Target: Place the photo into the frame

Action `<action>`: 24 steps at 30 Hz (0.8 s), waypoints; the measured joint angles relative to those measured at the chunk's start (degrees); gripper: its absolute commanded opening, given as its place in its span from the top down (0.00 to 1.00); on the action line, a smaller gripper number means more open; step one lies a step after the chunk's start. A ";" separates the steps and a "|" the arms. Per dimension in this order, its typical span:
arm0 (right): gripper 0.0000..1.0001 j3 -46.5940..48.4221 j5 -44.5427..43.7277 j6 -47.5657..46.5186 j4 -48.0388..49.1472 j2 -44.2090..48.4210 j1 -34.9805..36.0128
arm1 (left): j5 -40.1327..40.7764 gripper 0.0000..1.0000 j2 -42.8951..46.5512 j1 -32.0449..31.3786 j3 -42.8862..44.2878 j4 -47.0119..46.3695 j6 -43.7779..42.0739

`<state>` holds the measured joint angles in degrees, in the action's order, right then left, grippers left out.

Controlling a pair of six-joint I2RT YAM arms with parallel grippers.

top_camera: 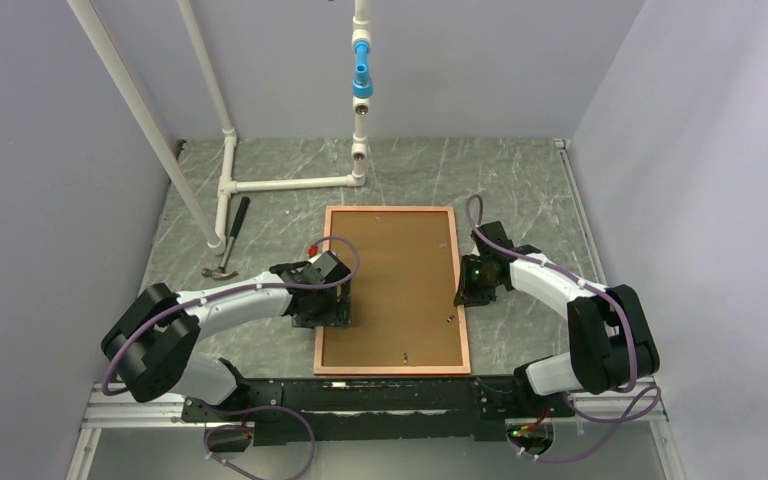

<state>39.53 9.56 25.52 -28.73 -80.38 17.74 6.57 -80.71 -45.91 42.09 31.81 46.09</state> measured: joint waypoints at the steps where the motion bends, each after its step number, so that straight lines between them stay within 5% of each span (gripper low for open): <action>1: 0.82 0.00 -0.02 0.02 -0.02 -0.02 0.04 | 0.24 0.19 0.02 -0.07 0.00 0.13 0.35; 18: 0.85 0.59 -0.04 0.02 -0.20 -0.66 0.46 | 4.35 0.32 2.01 0.59 0.07 2.25 2.36; 24: 0.85 0.68 -0.09 0.00 -0.24 -0.74 0.52 | 3.13 0.45 1.99 0.61 -0.33 1.33 1.60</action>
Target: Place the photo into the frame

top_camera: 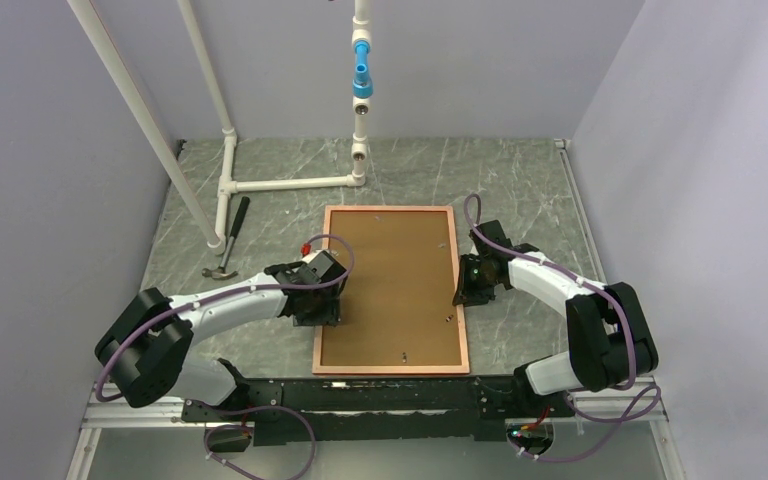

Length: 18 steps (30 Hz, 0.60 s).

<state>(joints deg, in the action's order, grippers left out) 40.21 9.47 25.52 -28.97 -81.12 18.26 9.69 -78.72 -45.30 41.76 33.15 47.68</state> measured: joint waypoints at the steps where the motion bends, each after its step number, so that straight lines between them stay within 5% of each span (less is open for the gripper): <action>1: 0.85 0.02 0.00 0.00 -0.04 -0.04 0.00 | -0.09 0.47 0.04 0.00 -0.33 -0.13 0.00; 14: 0.85 0.61 0.07 0.00 -0.44 -0.68 0.11 | -0.44 0.53 0.87 0.00 -1.16 -0.72 -0.15; 18: 0.85 0.79 0.07 -0.02 -0.57 -0.90 0.11 | -0.39 0.36 0.90 0.00 -1.16 -0.70 -0.35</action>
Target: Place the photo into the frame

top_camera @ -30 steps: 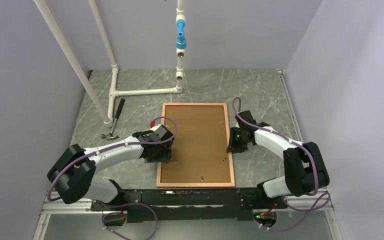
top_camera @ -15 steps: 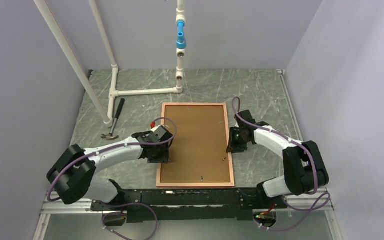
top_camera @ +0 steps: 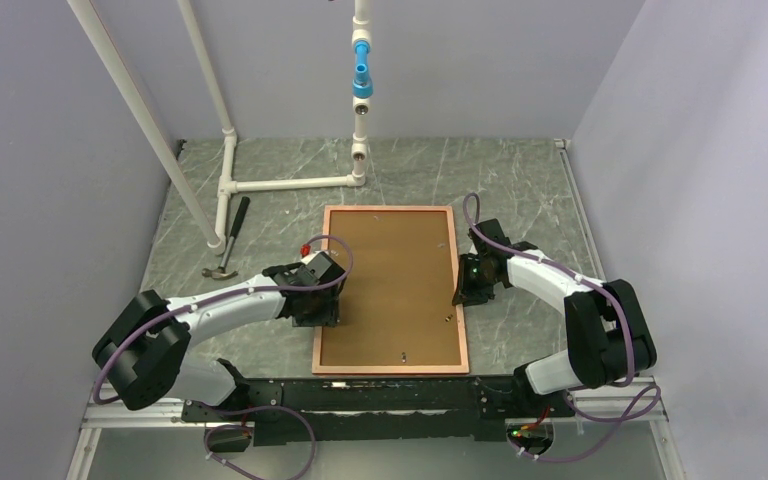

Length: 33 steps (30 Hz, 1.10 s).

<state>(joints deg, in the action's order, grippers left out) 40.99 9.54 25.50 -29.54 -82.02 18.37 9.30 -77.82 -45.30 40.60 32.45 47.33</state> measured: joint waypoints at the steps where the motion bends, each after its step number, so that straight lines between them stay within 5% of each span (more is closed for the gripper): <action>1: 0.85 0.07 0.02 0.02 -0.04 -0.04 0.00 | 0.00 0.32 0.02 0.00 0.00 0.09 -0.09; 6: 0.85 0.20 0.02 0.00 -0.22 -0.17 0.00 | -0.02 0.31 0.59 0.20 0.13 0.46 -0.63; 33: 0.85 0.96 0.15 -0.22 -0.85 -1.03 0.00 | -1.90 0.56 -1.16 2.54 0.57 -0.81 -3.32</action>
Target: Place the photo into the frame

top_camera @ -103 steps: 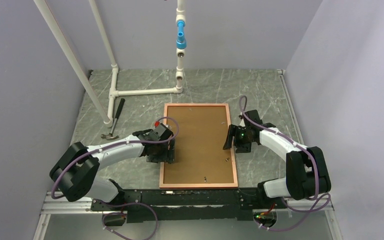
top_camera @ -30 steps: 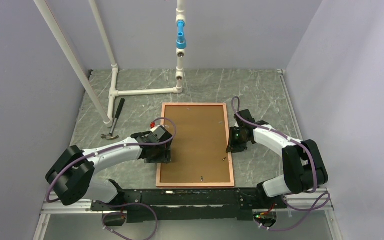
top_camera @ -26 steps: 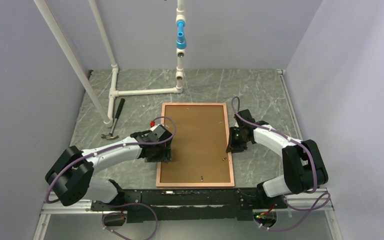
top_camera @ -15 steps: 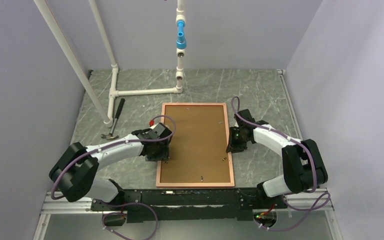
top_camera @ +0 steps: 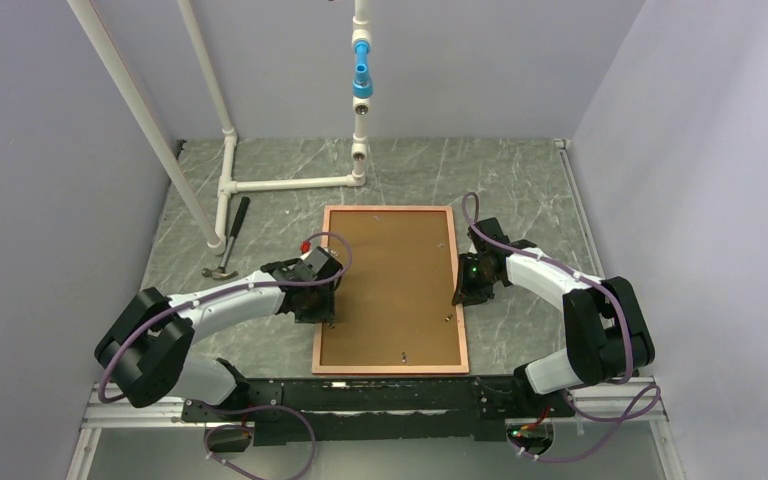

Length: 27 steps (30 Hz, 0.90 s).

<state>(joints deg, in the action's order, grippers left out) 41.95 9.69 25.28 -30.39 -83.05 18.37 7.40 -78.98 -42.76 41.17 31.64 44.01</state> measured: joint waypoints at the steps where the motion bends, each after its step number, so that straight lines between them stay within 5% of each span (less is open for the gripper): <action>1: 0.85 0.00 0.00 0.00 0.00 0.00 0.00 | -0.04 0.57 0.17 0.00 -0.15 -0.04 -0.07; 15: 0.85 0.13 0.28 -0.24 0.02 -0.20 -0.02 | 1.29 0.80 1.33 0.24 -0.96 0.37 -1.11; 18: 0.85 0.13 0.28 -0.24 0.02 -0.22 0.00 | 1.49 0.71 1.38 0.17 -0.96 0.37 -1.11; 23: 0.85 0.13 0.31 -0.24 0.02 -0.22 0.00 | 2.14 0.39 1.88 0.15 -0.98 1.46 -1.77; 27: 0.85 0.13 0.31 -0.24 0.02 -0.22 0.00 | 2.25 0.35 3.76 0.13 -0.98 3.50 -1.44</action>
<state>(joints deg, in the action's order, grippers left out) 42.09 10.00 25.04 -30.37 -83.26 18.37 9.65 -75.22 -42.63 40.18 35.14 42.57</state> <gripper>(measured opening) 0.244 0.635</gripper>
